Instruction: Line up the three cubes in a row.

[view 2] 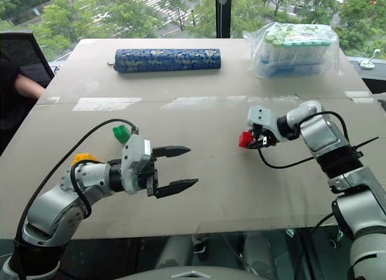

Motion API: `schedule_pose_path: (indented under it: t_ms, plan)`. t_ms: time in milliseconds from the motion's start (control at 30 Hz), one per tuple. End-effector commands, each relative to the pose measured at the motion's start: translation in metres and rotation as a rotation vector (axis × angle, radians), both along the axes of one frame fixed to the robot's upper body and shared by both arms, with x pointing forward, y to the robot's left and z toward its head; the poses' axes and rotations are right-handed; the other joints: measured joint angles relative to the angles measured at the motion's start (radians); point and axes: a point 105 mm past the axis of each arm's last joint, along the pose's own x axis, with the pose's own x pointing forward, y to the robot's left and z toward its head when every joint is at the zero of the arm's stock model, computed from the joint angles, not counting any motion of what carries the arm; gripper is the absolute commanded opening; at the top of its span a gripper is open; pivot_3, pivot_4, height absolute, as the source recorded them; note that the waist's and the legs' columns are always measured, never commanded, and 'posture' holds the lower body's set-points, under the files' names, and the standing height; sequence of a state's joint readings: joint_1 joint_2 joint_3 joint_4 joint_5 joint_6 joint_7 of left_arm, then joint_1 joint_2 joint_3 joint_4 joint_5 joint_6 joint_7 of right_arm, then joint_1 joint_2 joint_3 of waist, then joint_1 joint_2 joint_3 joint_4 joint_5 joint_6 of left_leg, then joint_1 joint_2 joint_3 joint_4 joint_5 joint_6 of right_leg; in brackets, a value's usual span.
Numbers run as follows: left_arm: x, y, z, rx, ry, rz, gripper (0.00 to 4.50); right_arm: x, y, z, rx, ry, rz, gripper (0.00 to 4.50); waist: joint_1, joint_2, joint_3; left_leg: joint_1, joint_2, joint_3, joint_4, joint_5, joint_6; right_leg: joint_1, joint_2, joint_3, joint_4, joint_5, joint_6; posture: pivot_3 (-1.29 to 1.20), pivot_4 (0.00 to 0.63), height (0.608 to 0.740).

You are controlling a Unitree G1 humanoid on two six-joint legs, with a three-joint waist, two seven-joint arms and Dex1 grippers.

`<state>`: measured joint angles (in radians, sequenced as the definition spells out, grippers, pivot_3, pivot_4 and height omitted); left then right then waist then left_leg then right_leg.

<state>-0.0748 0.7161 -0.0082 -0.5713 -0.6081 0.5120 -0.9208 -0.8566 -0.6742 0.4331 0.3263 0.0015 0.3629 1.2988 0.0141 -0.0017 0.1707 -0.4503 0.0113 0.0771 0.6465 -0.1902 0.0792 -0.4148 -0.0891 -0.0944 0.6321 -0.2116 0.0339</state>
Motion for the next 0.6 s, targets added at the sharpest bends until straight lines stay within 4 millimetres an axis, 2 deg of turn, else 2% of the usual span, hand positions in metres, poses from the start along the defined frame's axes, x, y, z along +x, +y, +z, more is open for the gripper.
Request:
schedule_pose_path:
  t_ms: [33,600]
  plan:
    - [-0.002,0.002,0.008,0.002,-0.042,-0.001,4.50,0.008,0.008,0.009,-0.045,-0.042,0.039,1.28,0.000,0.000,0.000,0.000,0.000,0.000,0.000,0.000,0.000,0.000,0.000,0.000,0.000,0.001,-0.001,0.00,0.150,0.740]
    - [0.002,0.000,0.014,0.005,-0.051,0.017,4.50,0.019,0.018,0.002,-0.119,-0.003,0.097,1.28,-0.005,0.000,0.000,0.001,0.000,0.000,0.000,0.002,-0.004,-0.001,0.002,0.000,0.006,0.001,-0.002,0.00,0.150,0.740]
